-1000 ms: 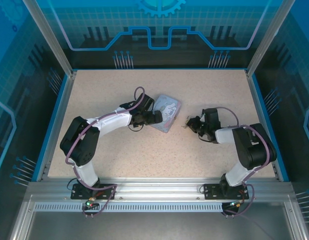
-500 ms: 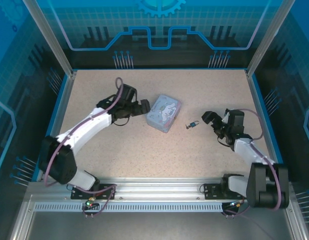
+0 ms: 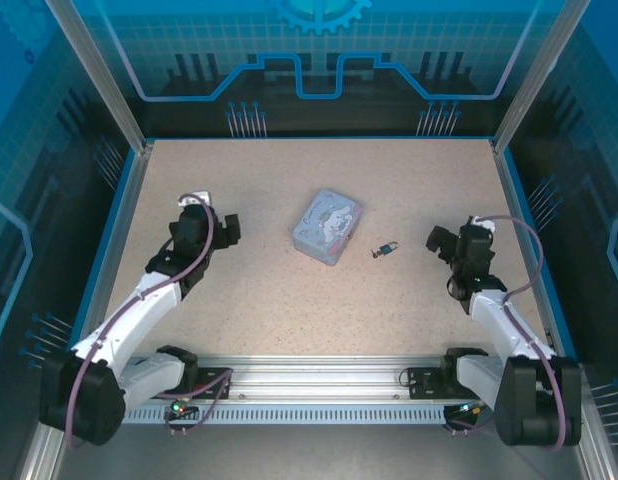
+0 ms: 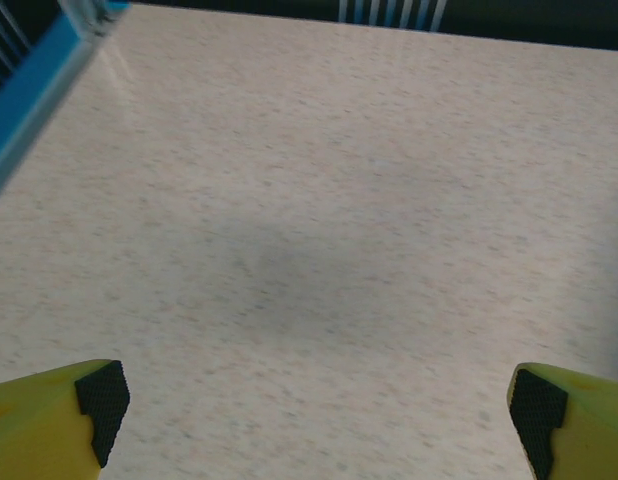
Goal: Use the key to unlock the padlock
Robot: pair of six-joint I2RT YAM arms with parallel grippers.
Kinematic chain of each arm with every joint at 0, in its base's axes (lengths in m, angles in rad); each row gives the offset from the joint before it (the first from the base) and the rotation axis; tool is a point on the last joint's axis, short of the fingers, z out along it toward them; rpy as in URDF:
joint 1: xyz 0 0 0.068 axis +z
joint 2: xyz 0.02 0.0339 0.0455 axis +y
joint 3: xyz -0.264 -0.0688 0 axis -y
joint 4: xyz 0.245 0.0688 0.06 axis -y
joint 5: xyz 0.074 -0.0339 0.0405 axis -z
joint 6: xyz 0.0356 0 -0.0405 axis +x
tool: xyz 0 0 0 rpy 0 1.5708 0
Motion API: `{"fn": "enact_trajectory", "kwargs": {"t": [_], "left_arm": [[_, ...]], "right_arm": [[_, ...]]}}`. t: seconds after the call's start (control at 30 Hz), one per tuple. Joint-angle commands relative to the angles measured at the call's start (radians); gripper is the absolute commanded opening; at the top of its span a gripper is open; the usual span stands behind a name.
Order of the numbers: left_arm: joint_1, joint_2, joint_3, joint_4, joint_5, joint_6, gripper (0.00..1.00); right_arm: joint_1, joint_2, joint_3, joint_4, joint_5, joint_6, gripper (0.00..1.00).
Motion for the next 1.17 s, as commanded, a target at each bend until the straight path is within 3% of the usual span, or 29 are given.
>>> {"fn": "enact_trajectory", "kwargs": {"t": [0.0, 0.13, 0.27, 0.33, 0.4, 0.43, 0.47, 0.53, 0.67, 1.13], "left_arm": [[0.065, -0.024, -0.097, 0.258, -0.032, 0.122, 0.99], [0.129, 0.066, -0.189, 0.457, 0.045, 0.103, 0.99], [0.151, 0.249, -0.275, 0.806, 0.121, 0.132, 0.99], [0.152, 0.351, -0.290, 0.929, 0.142, 0.159, 0.99], [0.155, 0.436, -0.300, 1.016, 0.187, 0.170, 0.99], [0.155, 0.481, -0.306, 1.073, 0.197, 0.177, 0.99], [0.157, 0.518, -0.310, 1.122, 0.197, 0.187, 0.99], [0.172, 0.494, -0.287, 1.035, 0.228, 0.163, 0.99], [0.186, 0.500, -0.288, 1.045, 0.257, 0.159, 0.99], [0.188, 0.500, -0.289, 1.047, 0.260, 0.159, 0.99]], "right_arm": [[0.068, 0.114, -0.016, 0.311, 0.113, -0.158, 1.00], [0.132, 0.257, -0.014, 0.488, 0.132, -0.302, 1.00], [0.113, 0.350, -0.084, 0.730, -0.020, -0.372, 1.00], [0.112, 0.365, -0.087, 0.723, -0.107, -0.396, 0.99], [0.101, 0.449, -0.088, 0.844, -0.172, -0.422, 1.00], [0.087, 0.417, -0.037, 0.683, -0.216, -0.413, 1.00], [0.073, 0.433, -0.017, 0.677, -0.240, -0.410, 1.00], [0.078, 0.426, -0.013, 0.655, -0.230, -0.411, 1.00], [0.109, 0.431, -0.008, 0.654, -0.192, -0.434, 1.00], [0.085, 0.433, -0.005, 0.647, -0.255, -0.431, 1.00]]}}
